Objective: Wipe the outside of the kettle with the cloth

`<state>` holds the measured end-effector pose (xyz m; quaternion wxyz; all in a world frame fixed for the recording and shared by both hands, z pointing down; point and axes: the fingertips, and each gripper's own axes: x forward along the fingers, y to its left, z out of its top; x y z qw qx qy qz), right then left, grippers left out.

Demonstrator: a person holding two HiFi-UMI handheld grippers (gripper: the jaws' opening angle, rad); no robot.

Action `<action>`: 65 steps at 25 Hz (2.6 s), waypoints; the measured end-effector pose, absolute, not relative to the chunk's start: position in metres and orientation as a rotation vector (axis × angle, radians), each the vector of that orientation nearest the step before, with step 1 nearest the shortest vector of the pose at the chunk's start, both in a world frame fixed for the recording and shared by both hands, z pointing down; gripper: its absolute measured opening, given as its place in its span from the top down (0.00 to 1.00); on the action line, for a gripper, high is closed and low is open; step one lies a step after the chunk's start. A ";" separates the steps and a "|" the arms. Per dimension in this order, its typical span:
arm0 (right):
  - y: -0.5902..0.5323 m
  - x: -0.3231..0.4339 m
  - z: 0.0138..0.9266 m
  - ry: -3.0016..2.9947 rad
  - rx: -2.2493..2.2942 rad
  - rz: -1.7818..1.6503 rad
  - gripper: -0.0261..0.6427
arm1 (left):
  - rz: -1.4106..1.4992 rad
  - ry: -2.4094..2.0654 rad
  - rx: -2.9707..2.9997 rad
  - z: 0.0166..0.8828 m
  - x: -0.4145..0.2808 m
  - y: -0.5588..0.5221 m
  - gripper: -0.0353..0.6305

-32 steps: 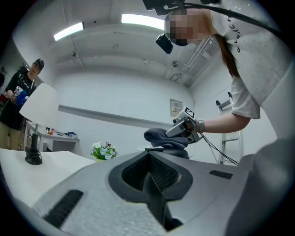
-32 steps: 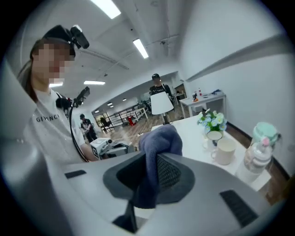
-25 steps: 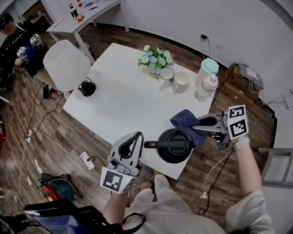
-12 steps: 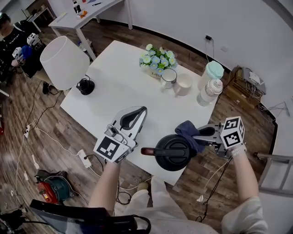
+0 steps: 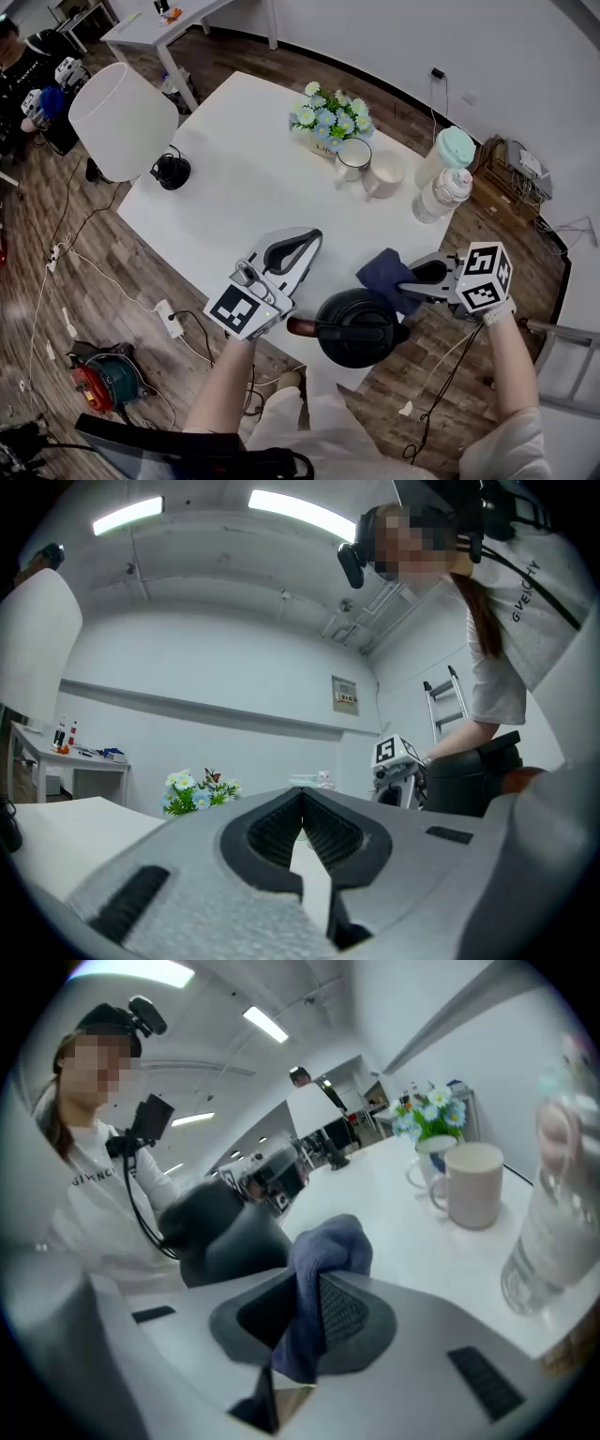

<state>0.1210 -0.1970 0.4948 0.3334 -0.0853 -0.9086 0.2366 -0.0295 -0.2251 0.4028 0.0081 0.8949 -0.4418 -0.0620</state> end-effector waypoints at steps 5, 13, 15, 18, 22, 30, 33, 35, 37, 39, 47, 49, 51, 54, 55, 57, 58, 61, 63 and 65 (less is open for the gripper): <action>-0.202 0.077 0.417 -2.395 -0.557 0.428 0.89 | -0.166 -1.414 2.773 0.412 -0.030 -0.217 0.94; -0.166 0.040 0.402 -2.042 -1.079 0.319 0.89 | -0.123 -1.370 2.756 0.422 -0.044 -0.185 0.94; -0.157 0.035 0.409 -1.936 -1.144 0.316 0.89 | -0.127 -1.342 2.756 0.423 -0.043 -0.179 0.94; -0.154 0.023 0.426 -1.830 -1.174 0.299 0.89 | -0.138 -1.323 2.746 0.425 -0.040 -0.173 0.94; -0.153 0.018 0.451 -1.696 -1.218 0.313 0.89 | -0.181 -1.347 2.716 0.430 -0.039 -0.173 0.94; -0.146 0.009 0.495 -1.495 -1.242 0.317 0.89 | -0.210 -1.469 2.620 0.447 -0.055 -0.165 0.94; -0.138 0.005 0.512 -1.431 -1.252 0.315 0.89 | -0.216 -1.472 2.612 0.452 -0.054 -0.158 0.94; -0.136 0.003 0.522 -1.393 -1.250 0.312 0.89 | -0.227 -1.473 2.608 0.453 -0.053 -0.156 0.94; -0.135 0.000 0.532 -1.355 -1.241 0.316 0.89 | -0.235 -1.475 2.605 0.454 -0.055 -0.154 0.94; -0.134 -0.001 0.542 -1.321 -1.234 0.317 0.89 | -0.242 -1.482 2.592 0.455 -0.056 -0.152 0.94; -0.158 -0.025 0.528 -1.524 -1.136 0.092 0.89 | -0.231 -1.518 2.526 0.472 -0.065 -0.140 0.94; -0.164 -0.030 0.485 -1.599 -1.153 0.073 0.89 | -0.226 -1.528 2.510 0.472 -0.067 -0.134 0.94; -0.163 -0.029 0.436 -1.631 -1.202 0.040 0.89 | -0.234 -1.543 2.490 0.469 -0.070 -0.129 0.94; -0.150 -0.025 0.373 -1.629 -1.317 -0.011 0.89 | -0.248 -1.556 2.470 0.462 -0.071 -0.123 0.94; -0.142 -0.024 0.359 -1.611 -1.367 -0.019 0.89 | -0.248 -1.560 2.476 0.460 -0.071 -0.121 0.94; -0.123 -0.021 0.347 -1.537 -1.452 -0.015 0.89 | -0.248 -1.567 2.489 0.457 -0.069 -0.118 0.94; -0.114 -0.020 0.348 -1.487 -1.479 -0.011 0.89 | -0.246 -1.569 2.491 0.456 -0.069 -0.116 0.94; -0.098 -0.021 0.376 -1.356 -1.511 -0.005 0.89 | -0.248 -1.572 2.481 0.456 -0.067 -0.114 0.94; -0.092 -0.025 0.395 -1.307 -1.527 0.016 0.89 | -0.243 -1.577 2.487 0.463 -0.066 -0.115 0.94; -0.088 -0.033 0.405 -1.286 -1.545 0.054 0.89 | -0.242 -1.585 2.481 0.470 -0.066 -0.114 0.94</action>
